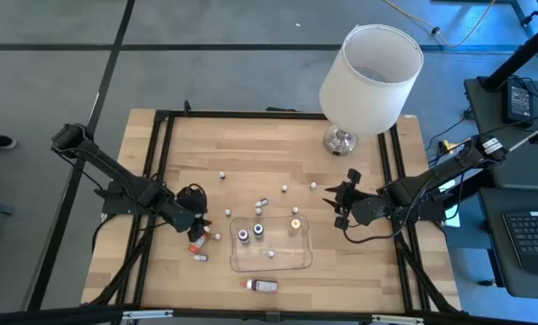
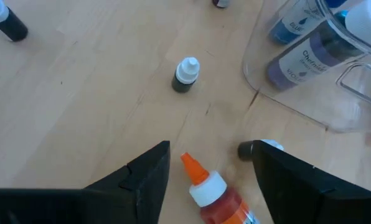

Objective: Pick & Place food coloring
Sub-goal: Put the big orange food coloring bottle into the container

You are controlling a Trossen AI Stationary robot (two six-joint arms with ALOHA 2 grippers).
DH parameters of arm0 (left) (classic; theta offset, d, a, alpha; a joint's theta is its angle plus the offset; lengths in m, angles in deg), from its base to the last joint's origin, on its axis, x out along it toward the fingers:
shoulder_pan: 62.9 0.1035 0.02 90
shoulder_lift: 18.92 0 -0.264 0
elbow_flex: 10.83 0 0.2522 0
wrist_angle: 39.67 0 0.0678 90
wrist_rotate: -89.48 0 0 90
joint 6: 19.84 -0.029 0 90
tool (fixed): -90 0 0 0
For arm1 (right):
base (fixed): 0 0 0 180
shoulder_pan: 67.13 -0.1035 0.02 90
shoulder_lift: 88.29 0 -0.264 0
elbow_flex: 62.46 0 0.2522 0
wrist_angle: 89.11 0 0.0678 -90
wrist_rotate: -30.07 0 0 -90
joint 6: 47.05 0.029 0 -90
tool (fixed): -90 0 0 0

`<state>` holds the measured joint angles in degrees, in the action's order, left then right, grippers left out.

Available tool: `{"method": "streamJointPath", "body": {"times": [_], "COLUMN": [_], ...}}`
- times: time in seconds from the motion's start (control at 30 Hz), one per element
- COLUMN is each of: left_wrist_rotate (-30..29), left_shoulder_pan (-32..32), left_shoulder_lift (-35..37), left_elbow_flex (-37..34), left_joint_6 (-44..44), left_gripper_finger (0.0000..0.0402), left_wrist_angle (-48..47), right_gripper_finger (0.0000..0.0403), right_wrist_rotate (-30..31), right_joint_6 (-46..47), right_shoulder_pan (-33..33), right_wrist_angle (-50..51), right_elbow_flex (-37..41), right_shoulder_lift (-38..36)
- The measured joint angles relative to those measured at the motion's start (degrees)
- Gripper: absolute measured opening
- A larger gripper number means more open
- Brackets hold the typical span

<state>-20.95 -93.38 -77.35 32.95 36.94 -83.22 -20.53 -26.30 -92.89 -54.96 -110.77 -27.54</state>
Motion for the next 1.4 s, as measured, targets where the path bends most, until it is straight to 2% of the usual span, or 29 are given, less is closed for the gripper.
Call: {"method": "streamJointPath", "body": {"times": [0.17,0.27,0.5,0.67,0.9,1.17,1.4], "left_wrist_rotate": [0.1,3.7,8.9,11.0,12.6,12.4,14.3], "left_shoulder_pan": [0.0,0.0,0.0,0.0,0.0,0.0,-0.2], "left_shoulder_lift": [0.0,0.0,-0.7,-3.2,-8.6,-18.4,-23.3], "left_elbow_flex": [0.0,0.0,0.0,0.0,3.6,11.3,12.0], "left_joint_6": [0.0,0.1,13.0,14.7,17.6,17.6,20.5], "left_gripper_finger": [0.0257,0.0262,0.0259,0.0261,0.0262,0.0262,0.0262], "left_wrist_angle": [0.0,-0.1,-0.5,-0.5,-2.4,-11.8,-11.9], "right_gripper_finger": [0.0145,0.0145,0.0145,0.0145,0.0145,0.0145,0.0145], "right_wrist_rotate": [0.0,0.0,0.0,0.0,0.0,0.0,0.0], "right_joint_6": [0.0,0.0,0.0,0.0,-0.2,-0.2,-0.2], "right_shoulder_pan": [0.0,0.0,0.0,0.0,0.0,0.0,0.0], "right_wrist_angle": [0.0,0.0,0.0,0.0,0.0,0.0,0.0], "right_elbow_flex": [0.0,0.0,0.0,0.0,0.0,0.0,0.0], "right_shoulder_lift": [0.0,0.0,0.0,0.0,0.0,0.0,0.9]}}
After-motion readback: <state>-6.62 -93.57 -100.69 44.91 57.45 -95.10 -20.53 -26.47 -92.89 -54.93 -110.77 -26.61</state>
